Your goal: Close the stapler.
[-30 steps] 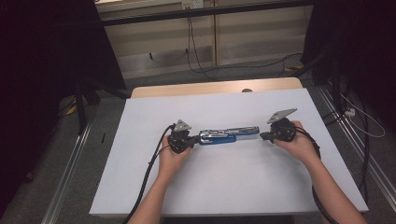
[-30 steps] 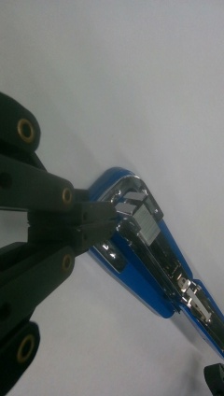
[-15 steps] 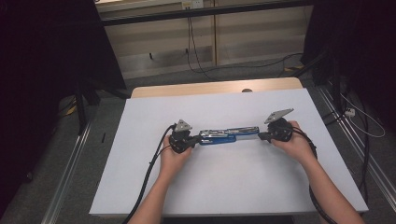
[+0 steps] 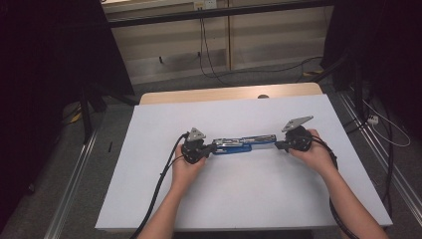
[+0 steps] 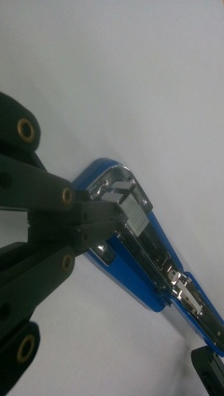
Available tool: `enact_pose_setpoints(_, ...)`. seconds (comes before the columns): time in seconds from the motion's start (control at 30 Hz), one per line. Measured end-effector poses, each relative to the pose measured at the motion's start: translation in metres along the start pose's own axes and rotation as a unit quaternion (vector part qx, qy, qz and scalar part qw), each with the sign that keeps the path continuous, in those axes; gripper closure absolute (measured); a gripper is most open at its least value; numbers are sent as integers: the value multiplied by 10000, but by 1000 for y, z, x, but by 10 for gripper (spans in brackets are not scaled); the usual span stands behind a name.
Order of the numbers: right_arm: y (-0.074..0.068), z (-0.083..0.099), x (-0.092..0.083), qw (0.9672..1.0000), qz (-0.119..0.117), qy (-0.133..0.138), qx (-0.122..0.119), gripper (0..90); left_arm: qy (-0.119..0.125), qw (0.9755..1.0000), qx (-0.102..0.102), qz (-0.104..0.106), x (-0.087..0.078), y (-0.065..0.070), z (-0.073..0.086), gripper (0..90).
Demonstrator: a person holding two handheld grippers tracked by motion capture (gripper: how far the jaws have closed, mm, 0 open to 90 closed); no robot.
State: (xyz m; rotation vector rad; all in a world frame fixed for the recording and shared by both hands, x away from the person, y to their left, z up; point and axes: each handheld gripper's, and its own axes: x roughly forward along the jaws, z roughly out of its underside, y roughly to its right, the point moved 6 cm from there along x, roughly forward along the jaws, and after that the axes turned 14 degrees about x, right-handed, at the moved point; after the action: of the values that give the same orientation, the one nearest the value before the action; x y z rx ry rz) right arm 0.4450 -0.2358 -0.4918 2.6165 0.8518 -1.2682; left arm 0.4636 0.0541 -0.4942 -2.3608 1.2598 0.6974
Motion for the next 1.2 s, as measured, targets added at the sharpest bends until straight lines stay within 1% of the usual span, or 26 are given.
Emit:
enact_pose_setpoints(0.1, 0, 0, -1, 10000, 13, 10, 0, 900, -7, 10000, -1, 3, 0, 0, 0, 900)
enact_pose_setpoints(0.3, -1, -4, -3, 9999, 14, 118, -16, 900, -15, 10000, -9, 9, 0, 0, 0, 900)
enact_pose_setpoints(0.5, -6, -11, -5, 9996, -67, 277, -37, 900, -1, 10000, 0, 18, 0, -1, 1, 900)
enact_pose_setpoints(0.6, -9, -12, -6, 9995, -89, 289, -66, 900, 1, 10000, 0, 12, 0, -1, 1, 900)
enact_pose_setpoints(0.67, -10, -12, -5, 9994, -110, 310, -61, 900, 30, 10000, -81, 35, 0, 0, 1, 900)
enact_pose_setpoints(0.7, -10, -12, -5, 9994, -102, 310, -72, 900, 29, 10000, -78, 38, 0, 0, 1, 900)
enact_pose_setpoints(0.73, -10, -12, -5, 9994, -99, 307, -81, 900, 30, 9999, -127, 78, 0, 0, 1, 900)
enact_pose_setpoints(0.87, -11, -11, -4, 9995, -111, 286, -84, 900, 54, 9998, -144, 90, 0, 0, 1, 900)
enact_pose_setpoints(1.07, -12, -10, -4, 9994, -169, 295, -59, 900, 56, 9999, -114, 111, 0, -1, 1, 900)
enact_pose_setpoints(1.2, -12, -9, -4, 9993, -210, 299, -39, 900, 62, 9998, -152, 121, 0, -1, 1, 900)
